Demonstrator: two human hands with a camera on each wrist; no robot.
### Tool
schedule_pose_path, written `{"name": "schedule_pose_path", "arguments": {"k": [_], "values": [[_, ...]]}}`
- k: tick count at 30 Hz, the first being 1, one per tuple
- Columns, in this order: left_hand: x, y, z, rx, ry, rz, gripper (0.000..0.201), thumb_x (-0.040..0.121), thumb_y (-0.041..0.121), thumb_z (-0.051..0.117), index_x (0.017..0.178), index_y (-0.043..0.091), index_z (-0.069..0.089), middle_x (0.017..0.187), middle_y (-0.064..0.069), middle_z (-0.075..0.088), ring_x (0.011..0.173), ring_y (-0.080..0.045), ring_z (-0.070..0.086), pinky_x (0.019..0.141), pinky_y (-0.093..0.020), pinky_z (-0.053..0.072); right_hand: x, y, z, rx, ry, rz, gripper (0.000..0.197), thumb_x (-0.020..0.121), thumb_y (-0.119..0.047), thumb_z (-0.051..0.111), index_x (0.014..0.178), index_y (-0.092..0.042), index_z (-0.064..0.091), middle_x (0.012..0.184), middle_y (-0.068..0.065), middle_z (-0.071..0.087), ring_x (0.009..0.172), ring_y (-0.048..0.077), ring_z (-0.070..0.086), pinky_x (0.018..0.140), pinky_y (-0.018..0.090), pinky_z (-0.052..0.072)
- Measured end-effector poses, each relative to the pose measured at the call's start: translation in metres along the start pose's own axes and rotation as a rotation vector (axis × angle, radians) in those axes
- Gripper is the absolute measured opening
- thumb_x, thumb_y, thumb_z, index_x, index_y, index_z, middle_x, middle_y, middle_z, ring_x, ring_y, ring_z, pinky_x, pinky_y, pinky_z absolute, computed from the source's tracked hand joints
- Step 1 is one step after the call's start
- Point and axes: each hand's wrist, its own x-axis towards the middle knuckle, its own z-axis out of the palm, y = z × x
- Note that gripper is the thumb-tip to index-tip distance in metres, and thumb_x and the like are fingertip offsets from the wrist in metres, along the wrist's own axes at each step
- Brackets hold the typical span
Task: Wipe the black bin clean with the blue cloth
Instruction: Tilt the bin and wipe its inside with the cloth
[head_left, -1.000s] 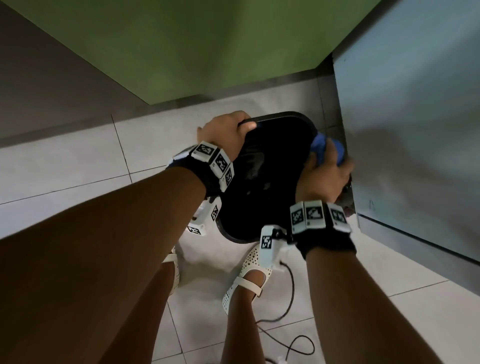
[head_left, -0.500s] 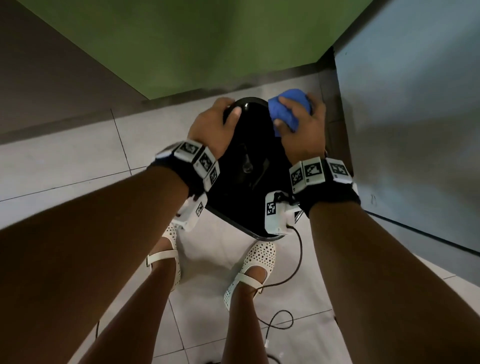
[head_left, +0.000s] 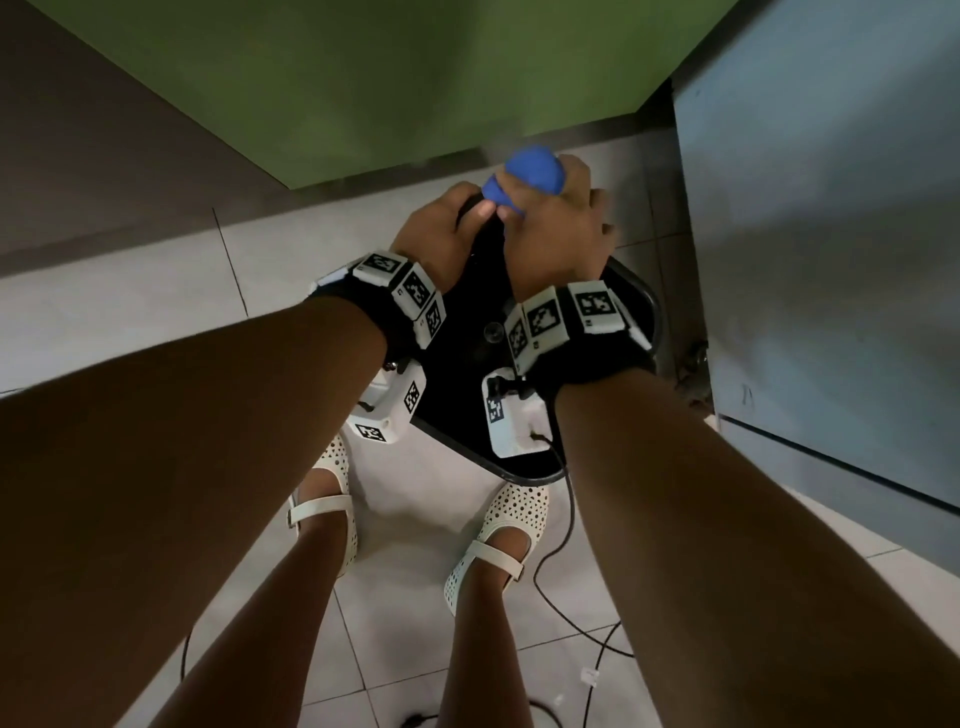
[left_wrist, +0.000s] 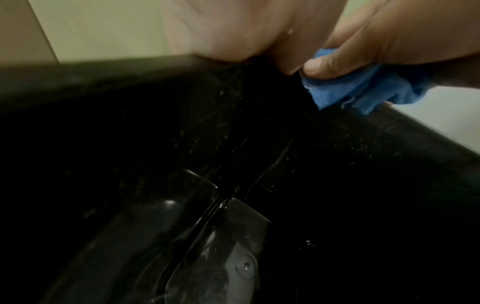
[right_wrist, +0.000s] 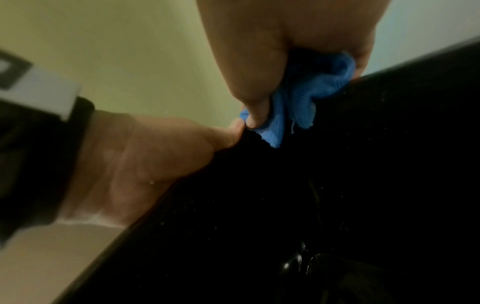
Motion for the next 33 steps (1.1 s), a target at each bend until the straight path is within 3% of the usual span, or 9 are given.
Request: {"name": "schedule_pose_path", "arguments": {"k": [8,13,17,20,22,25,27,29,33], "values": [[-0.007,0.004,0.006,-0.048,0.123,-0.059,0.029,0.097,0.031,0.039,0.114,0.013,0.055,0.106,-0.009,0.065,0.09,-0.018,0.054,0.077,-0.019,0.035,-0.036,0.063,-0.017,0.07,0.118,0.377,0.04,0.088,-0.031,0.052,0.126,-0.044,0.05,0.153,0.002,0.017,0.135,0.03,0.024,0.102,0.051,0.022],[-0.01,0.002,0.011,-0.041,0.174,-0.039,0.03,0.097,0.031,0.039,0.113,0.011,0.055,0.103,-0.008,0.066,0.089,-0.017,0.055,0.07,-0.014,0.033,-0.049,0.105,-0.017,0.267,0.174,0.546,0.037,0.091,-0.025,0.05,0.126,-0.039,0.053,0.147,0.006,0.029,0.125,0.035,0.041,0.104,0.052,0.032],[-0.018,-0.004,0.009,-0.084,0.198,-0.054,0.03,0.098,0.026,0.036,0.12,0.01,0.05,0.108,-0.011,0.065,0.099,-0.026,0.059,0.077,-0.02,0.038,-0.033,0.098,-0.012,0.404,0.236,0.498,0.035,0.09,-0.018,0.051,0.121,-0.034,0.058,0.144,0.008,0.032,0.124,0.034,0.043,0.104,0.051,0.035],[-0.022,-0.011,0.003,0.009,0.177,-0.023,0.038,0.096,0.017,0.036,0.134,0.018,0.04,0.125,-0.013,0.058,0.114,-0.029,0.055,0.095,-0.029,0.041,-0.023,0.094,-0.012,0.439,0.22,0.399,0.036,0.088,-0.015,0.052,0.118,-0.033,0.061,0.144,0.008,0.032,0.128,0.032,0.041,0.106,0.052,0.033],[-0.022,-0.011,-0.003,0.257,0.159,-0.027,0.044,0.095,0.023,0.039,0.138,0.024,0.034,0.138,-0.01,0.049,0.126,-0.029,0.045,0.107,-0.044,0.035,-0.017,0.09,-0.013,0.416,0.217,0.307,0.034,0.088,-0.021,0.052,0.118,-0.033,0.061,0.141,0.009,0.038,0.127,0.03,0.041,0.105,0.05,0.035],[-0.015,0.0,-0.01,0.544,0.12,0.047,0.038,0.095,0.037,0.038,0.131,0.026,0.045,0.142,-0.002,0.044,0.139,-0.023,0.03,0.111,-0.058,0.018,-0.01,0.082,-0.015,0.324,0.164,0.181,0.034,0.088,-0.03,0.051,0.12,-0.031,0.059,0.14,0.01,0.042,0.126,0.03,0.041,0.103,0.049,0.036],[-0.003,0.011,-0.01,0.612,0.032,0.166,0.035,0.096,0.041,0.034,0.121,0.028,0.054,0.135,0.0,0.052,0.135,-0.021,0.036,0.111,-0.057,0.02,-0.005,0.073,-0.016,0.286,0.102,0.116,0.034,0.087,-0.037,0.055,0.121,-0.03,0.059,0.144,0.01,0.036,0.128,0.032,0.04,0.106,0.049,0.033],[0.008,0.023,-0.005,0.605,-0.112,0.235,0.038,0.096,0.044,0.031,0.115,0.025,0.057,0.121,-0.005,0.061,0.118,-0.025,0.052,0.102,-0.044,0.034,-0.002,0.062,-0.018,0.172,0.019,0.039,0.036,0.088,-0.042,0.054,0.122,-0.031,0.058,0.147,0.009,0.033,0.129,0.031,0.038,0.108,0.046,0.031],[0.013,0.026,-0.003,0.472,-0.252,0.195,0.043,0.095,0.047,0.032,0.113,0.018,0.059,0.108,-0.009,0.066,0.1,-0.026,0.059,0.084,-0.031,0.042,0.002,0.048,-0.026,0.1,0.009,0.026,0.05,0.088,-0.032,0.055,0.136,-0.032,0.041,0.144,0.01,0.034,0.124,0.031,0.042,0.106,0.045,0.033]]}}
